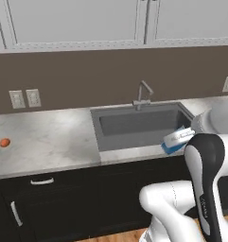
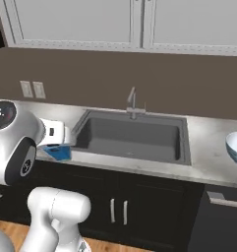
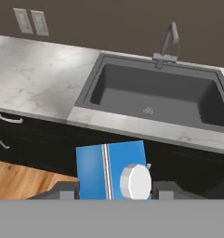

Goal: Gather the eggs and milk located in the vicinity of the sink area and place them right next to the bowl.

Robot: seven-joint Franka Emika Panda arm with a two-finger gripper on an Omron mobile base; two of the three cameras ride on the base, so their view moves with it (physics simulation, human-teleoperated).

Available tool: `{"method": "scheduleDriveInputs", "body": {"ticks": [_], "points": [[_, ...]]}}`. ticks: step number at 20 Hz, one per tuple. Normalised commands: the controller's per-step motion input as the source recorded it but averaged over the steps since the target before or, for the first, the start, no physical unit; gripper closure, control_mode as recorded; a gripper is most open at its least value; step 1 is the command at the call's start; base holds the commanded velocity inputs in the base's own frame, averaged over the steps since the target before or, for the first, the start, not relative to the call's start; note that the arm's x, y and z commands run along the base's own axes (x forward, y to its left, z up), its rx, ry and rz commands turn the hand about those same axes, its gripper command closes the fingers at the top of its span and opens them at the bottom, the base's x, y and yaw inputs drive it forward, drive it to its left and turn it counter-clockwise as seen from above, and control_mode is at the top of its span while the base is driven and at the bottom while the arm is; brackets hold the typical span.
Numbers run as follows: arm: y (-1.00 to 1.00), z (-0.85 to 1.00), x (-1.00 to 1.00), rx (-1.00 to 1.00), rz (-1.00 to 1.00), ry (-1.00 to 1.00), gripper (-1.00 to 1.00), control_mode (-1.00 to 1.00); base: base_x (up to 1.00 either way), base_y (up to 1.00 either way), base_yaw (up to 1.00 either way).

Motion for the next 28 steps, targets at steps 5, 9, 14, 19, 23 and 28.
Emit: {"method": "scheduleDriveInputs", "body": {"ticks": [5,9,14,19,23,28], "points": [[0.0,0.0,0.0,0.0,0.0,0.0,1.0,1.0,0.0,-0.89,0.0],[0.0,0.0,0.0,0.0,0.0,0.0,1.0,1.0,0.0,-0.76,-0.01],[0.0,0.0,0.0,0.0,0.0,0.0,1.0,1.0,0.0,-0.51,-0.01],[0.0,0.0,0.0,0.0,0.0,0.0,1.0,1.0,0.0,-0.52,0.0],[0.0,0.0,0.0,0.0,0.0,0.0,1.0,1.0,0.06,-0.57,0.0],[0.0,0.0,0.0,0.0,0.0,0.0,1.0,1.0,0.26,-0.21,0.0]]}}
